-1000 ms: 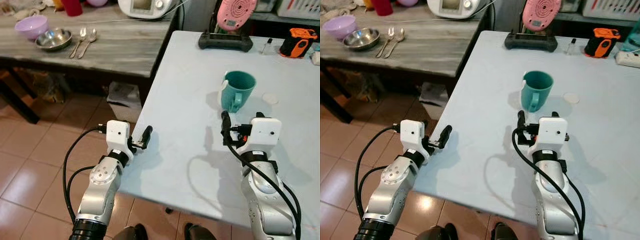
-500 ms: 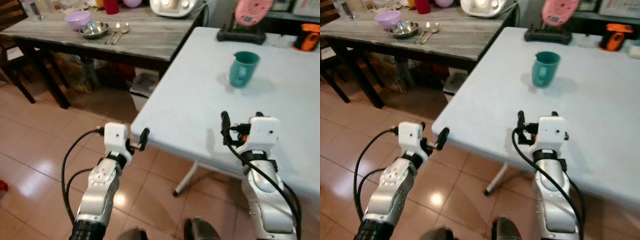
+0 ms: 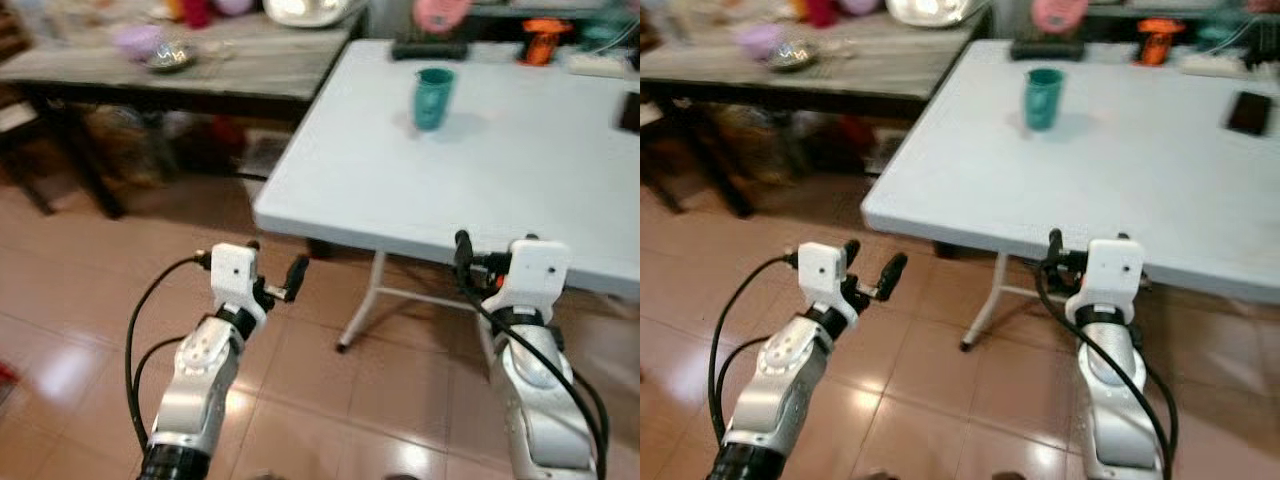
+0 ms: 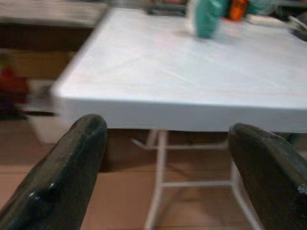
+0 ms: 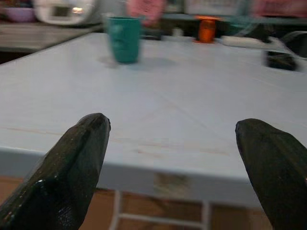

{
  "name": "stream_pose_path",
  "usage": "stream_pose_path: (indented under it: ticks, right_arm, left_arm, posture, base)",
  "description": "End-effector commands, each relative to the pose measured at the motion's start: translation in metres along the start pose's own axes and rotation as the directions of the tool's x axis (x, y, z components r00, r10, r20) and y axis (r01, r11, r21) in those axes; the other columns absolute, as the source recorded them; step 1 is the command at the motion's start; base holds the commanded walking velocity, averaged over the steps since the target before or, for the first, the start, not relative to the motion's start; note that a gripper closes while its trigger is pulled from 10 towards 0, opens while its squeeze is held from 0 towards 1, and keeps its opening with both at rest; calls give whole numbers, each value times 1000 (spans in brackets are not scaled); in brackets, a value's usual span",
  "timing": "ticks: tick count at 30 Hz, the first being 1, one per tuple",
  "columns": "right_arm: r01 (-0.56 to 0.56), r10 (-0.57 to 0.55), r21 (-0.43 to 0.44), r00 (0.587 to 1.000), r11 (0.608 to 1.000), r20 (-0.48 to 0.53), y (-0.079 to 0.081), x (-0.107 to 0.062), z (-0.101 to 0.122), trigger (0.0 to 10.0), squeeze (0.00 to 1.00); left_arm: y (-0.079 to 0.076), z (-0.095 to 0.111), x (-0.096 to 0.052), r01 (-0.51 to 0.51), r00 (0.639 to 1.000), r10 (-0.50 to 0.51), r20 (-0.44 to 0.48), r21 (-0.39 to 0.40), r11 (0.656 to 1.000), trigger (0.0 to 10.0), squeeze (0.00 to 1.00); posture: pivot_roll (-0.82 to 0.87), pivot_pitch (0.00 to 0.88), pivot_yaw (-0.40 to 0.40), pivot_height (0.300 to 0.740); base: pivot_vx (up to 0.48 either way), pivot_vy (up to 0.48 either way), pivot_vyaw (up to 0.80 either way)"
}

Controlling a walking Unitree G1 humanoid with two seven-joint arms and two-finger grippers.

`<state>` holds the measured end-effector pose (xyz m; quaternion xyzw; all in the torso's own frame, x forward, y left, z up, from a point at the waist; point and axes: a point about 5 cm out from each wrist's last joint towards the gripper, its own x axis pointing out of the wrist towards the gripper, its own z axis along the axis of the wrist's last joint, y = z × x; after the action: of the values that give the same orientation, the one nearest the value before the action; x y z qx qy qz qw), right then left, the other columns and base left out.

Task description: Setting the table

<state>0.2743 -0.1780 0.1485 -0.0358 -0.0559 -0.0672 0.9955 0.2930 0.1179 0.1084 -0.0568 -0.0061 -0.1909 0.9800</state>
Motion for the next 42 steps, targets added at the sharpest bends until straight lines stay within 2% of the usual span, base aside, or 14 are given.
stream_pose_path:
  ticks: [1,4,19,20,21,24,25,26,27,36,37,38,41,42]
  right_arm:
    - [-10,10,-5,1000,1000,17,2,2,4,10000,0]
    - [-11,11,-8,1000,1000,17,2,3,4,10000,0]
    - [-34,34,-14,999,999,19,5,6,3,10000,0]
    - [-37,37,-11,999,999,24,5,6,3,6353,0]
    - [-39,39,-9,999,999,30,5,6,4,0,0]
    - [-47,47,-13,998,999,35,7,5,5,0,0]
    - [-46,46,-15,998,999,34,7,5,5,3216,0]
    - [-46,46,-15,998,999,34,6,5,4,3216,0]
    - [-45,46,-17,998,999,34,5,4,4,10000,0]
    - [-42,43,-16,999,999,19,-2,-3,-2,10000,0]
    - [-43,43,-8,999,999,23,-2,-4,-1,824,0]
    - [-43,43,-6,999,999,24,-2,-4,-2,0,0]
    - [-44,44,-8,999,999,22,-1,-5,-2,0,0]
    - [-43,43,-9,999,999,21,-1,-4,-2,4039,0]
  left_arm:
    - [-3,4,1,26,999,-26,18,-9,1000,10000,0]
    - [-7,5,1,46,999,-45,28,-34,998,10000,0]
    - [-4,0,-3,5,1000,-4,12,-19,1000,10000,0]
    - [-4,0,-3,0,1000,0,13,-17,1000,10000,0]
    - [-4,0,-3,-8,1000,8,15,-14,1000,10000,0]
    - [2,3,-4,-65,997,65,35,4,998,10000,0]
    - [6,4,-4,-92,995,91,41,19,996,10000,0]
    - [8,4,-5,-109,993,108,44,30,994,10000,0]
    - [14,6,-7,-147,988,144,57,53,988,10000,0]
    - [24,1,-19,-203,979,200,46,79,976,10000,0]
    - [24,1,-19,-205,978,202,46,81,975,10000,0]
    - [24,1,-19,-206,978,203,47,83,975,10000,0]
    - [26,2,-19,-221,975,217,52,100,970,10000,0]
    - [27,3,-20,-231,972,226,55,102,968,10000,0]
  posture:
    - [-288,139,73,740]
    - [-285,139,74,740]
    - [-272,132,64,740]
    - [-272,132,64,740]
    - [-272,132,64,740]
    - [-275,129,64,740]
    - [-276,129,64,740]
    - [-276,129,64,740]
    - [-276,129,64,740]
    - [-270,131,66,740]
    - [-267,131,66,740]
    - [-267,131,66,740]
    - [-267,131,66,740]
    - [-266,130,70,740]
  base:
    - [480,0,0]
    - [160,0,0]
    - [0,0,0]
    - [0,0,0]
    - [0,0,0]
    - [0,0,0]
    - [0,0,0]
    - [0,0,0]
    - [0,0,0]
    - [0,0,0]
    - [0,0,0]
    - [0,0,0]
    - [0,0,0]
    - [0,0,0]
